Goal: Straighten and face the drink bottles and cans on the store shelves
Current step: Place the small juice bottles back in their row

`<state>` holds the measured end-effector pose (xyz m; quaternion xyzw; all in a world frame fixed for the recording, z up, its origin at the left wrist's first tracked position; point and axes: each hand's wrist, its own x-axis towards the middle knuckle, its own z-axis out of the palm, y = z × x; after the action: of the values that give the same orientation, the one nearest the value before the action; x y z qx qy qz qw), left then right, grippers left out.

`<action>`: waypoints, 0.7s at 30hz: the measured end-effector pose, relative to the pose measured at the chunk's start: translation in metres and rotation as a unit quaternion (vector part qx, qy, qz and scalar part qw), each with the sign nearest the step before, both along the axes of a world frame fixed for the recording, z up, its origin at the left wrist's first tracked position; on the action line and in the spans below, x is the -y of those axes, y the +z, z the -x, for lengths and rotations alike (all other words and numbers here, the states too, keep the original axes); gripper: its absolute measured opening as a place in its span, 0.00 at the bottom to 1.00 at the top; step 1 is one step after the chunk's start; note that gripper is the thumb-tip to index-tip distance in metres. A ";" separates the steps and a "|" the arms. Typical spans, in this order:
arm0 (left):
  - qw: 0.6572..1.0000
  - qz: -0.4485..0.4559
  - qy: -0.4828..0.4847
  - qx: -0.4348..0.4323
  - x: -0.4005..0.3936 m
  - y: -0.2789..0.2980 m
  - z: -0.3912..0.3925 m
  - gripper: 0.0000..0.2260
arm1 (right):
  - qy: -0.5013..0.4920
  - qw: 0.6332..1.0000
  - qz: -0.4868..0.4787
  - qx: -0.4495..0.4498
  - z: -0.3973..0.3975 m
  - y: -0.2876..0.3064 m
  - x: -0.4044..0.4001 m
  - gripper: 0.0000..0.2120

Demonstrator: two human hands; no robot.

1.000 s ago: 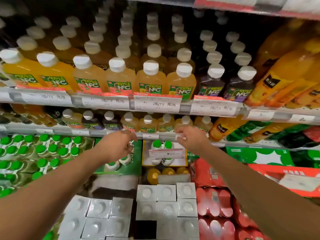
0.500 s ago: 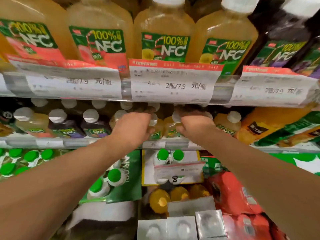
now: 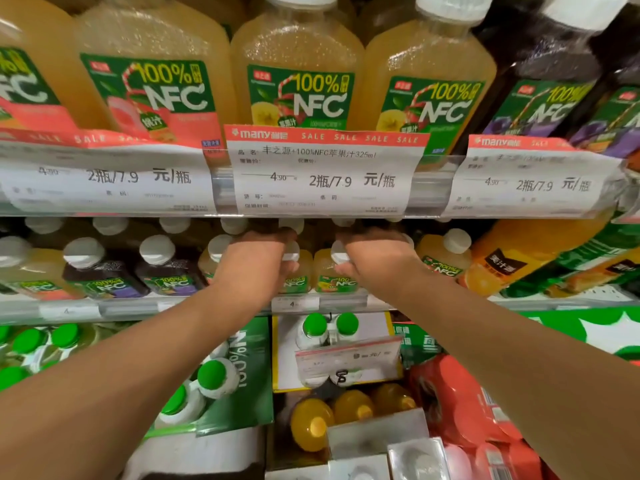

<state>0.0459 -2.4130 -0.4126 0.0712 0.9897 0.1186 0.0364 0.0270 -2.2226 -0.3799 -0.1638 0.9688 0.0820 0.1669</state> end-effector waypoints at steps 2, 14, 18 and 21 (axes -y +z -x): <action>1.000 0.007 -0.005 -0.005 0.000 -0.002 0.000 0.13 | 0.002 1.000 0.003 0.001 0.001 -0.002 0.000 0.19; 0.999 0.021 -0.024 -0.006 0.007 0.007 -0.005 0.16 | -0.012 0.995 0.093 -0.046 -0.010 0.000 -0.020 0.32; 0.999 0.033 0.013 -0.027 0.042 0.026 -0.007 0.17 | -0.075 0.993 0.075 -0.053 -0.011 0.003 -0.049 0.23; 0.996 0.057 0.038 -0.051 0.082 0.032 -0.012 0.15 | -0.095 0.993 0.028 -0.066 -0.006 -0.011 -0.064 0.17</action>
<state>0.0574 -2.4946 -0.3806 0.0375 0.9974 0.0597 -0.0143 0.0329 -2.1589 -0.3911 -0.0698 0.9908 0.0488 0.1047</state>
